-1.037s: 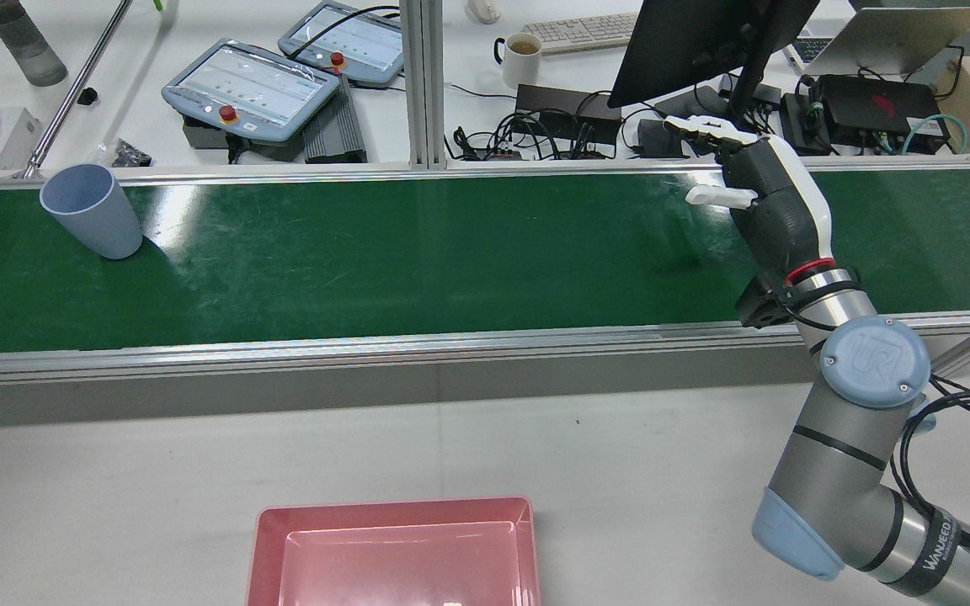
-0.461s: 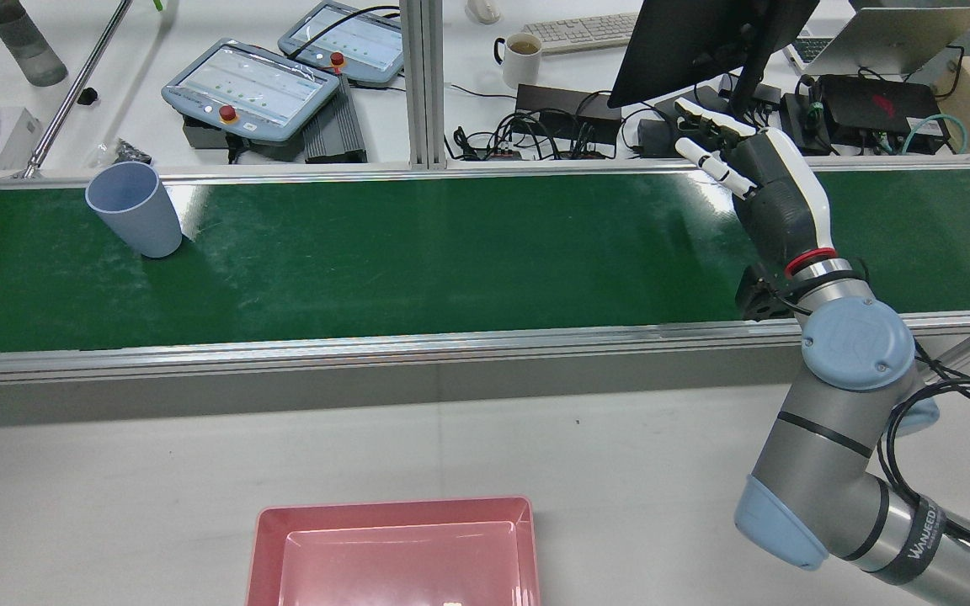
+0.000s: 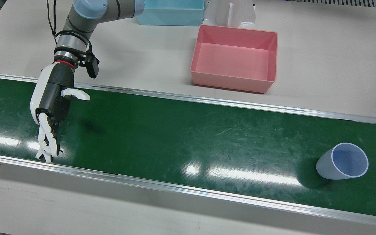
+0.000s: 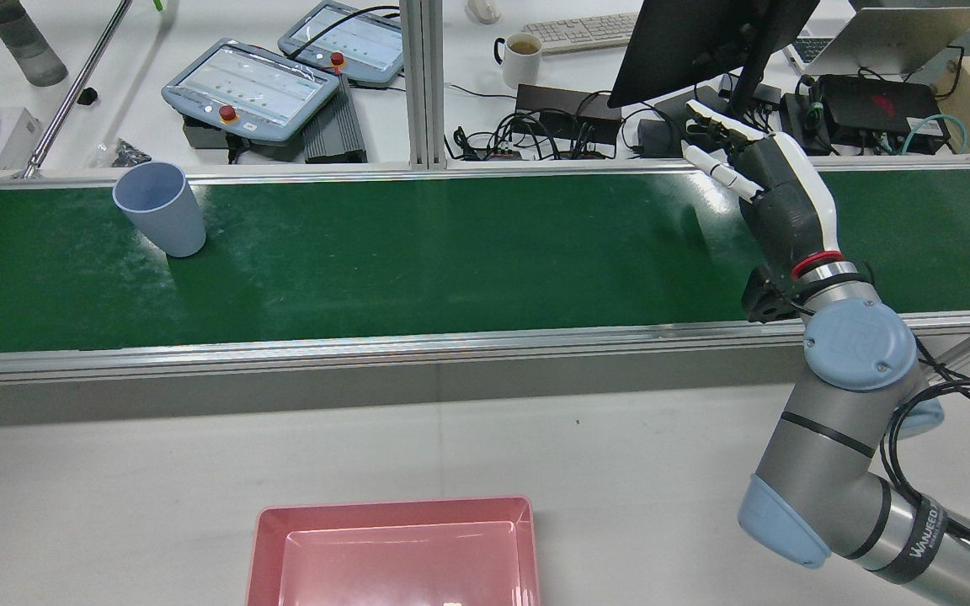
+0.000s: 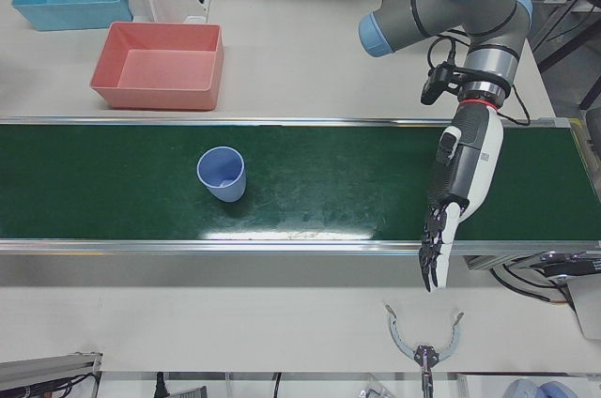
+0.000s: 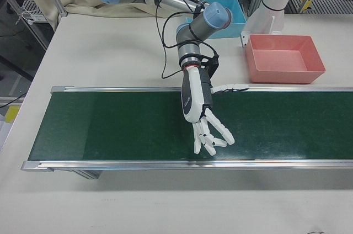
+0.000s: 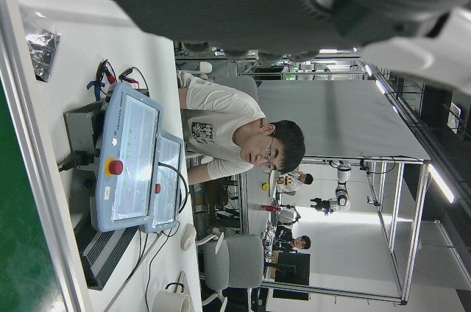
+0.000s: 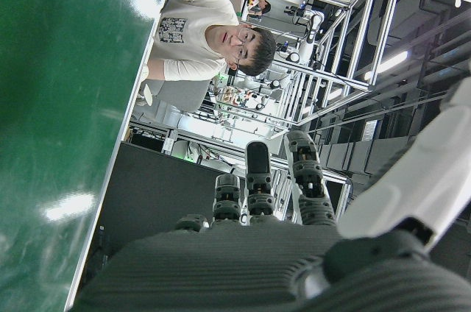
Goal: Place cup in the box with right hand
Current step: 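Hold the open right hand over the belt as the blue cup approaches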
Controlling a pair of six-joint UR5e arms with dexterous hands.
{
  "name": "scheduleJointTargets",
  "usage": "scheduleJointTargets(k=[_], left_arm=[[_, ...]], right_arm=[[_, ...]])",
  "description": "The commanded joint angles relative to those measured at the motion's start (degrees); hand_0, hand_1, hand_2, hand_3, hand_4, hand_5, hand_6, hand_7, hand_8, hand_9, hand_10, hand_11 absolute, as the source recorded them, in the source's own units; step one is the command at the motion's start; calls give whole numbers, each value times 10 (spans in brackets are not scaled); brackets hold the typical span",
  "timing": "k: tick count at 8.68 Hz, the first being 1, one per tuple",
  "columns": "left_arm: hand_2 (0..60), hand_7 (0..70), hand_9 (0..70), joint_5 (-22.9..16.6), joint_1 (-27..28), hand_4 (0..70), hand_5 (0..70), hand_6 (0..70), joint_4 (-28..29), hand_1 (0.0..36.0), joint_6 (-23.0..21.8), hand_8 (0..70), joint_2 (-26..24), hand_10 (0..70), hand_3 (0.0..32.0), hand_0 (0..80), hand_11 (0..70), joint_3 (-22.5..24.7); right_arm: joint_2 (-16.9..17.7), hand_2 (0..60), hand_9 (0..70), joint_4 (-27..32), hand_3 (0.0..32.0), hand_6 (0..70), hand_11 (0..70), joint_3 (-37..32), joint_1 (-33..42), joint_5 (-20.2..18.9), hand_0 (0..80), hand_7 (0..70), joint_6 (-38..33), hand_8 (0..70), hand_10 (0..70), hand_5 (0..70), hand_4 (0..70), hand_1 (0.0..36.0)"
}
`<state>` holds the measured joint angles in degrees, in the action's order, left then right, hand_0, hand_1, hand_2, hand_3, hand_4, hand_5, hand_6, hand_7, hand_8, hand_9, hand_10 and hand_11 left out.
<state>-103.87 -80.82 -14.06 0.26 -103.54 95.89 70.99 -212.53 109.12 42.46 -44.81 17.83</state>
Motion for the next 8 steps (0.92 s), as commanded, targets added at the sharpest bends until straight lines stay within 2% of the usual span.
scheduleJointTargets(k=[1,2,3,4,5,6,8], left_arm=[[0,0,0,1,0,0,0,0,0,0,0,0,0,0,0,0,0,0],[0,0,0,0,0,0,0,0,0,0,0,0,0,0,0,0,0,0],[0,0,0,1,0,0,0,0,0,0,0,0,-1,0,0,0,0,0],[0,0,0,0,0,0,0,0,0,0,0,0,0,0,0,0,0,0],[0,0,0,1,0,0,0,0,0,0,0,0,0,0,0,0,0,0],[0,0,0,1,0,0,0,0,0,0,0,0,-1,0,0,0,0,0],[0,0,0,1,0,0,0,0,0,0,0,0,-1,0,0,0,0,0]], right_arm=[[-9,277,179,0,0,90,2,-14,-1,0,278,434,0,72,0,16,96,101],[-24,274,170,0,0,83,0,-21,-2,-4,273,402,2,70,0,17,67,102],[-30,0,172,0,0,85,0,-21,-4,-3,444,411,4,70,0,15,237,0],[-31,0,174,0,0,84,0,-26,-4,-3,454,418,4,70,0,13,252,0],[-35,42,171,0,0,82,0,-26,-4,-4,437,407,4,69,0,17,212,20],[-35,222,164,0,0,76,0,-26,-4,-5,364,378,4,68,0,21,49,109],[-36,230,165,0,0,77,0,-26,-7,-5,352,380,4,68,0,21,51,108]])
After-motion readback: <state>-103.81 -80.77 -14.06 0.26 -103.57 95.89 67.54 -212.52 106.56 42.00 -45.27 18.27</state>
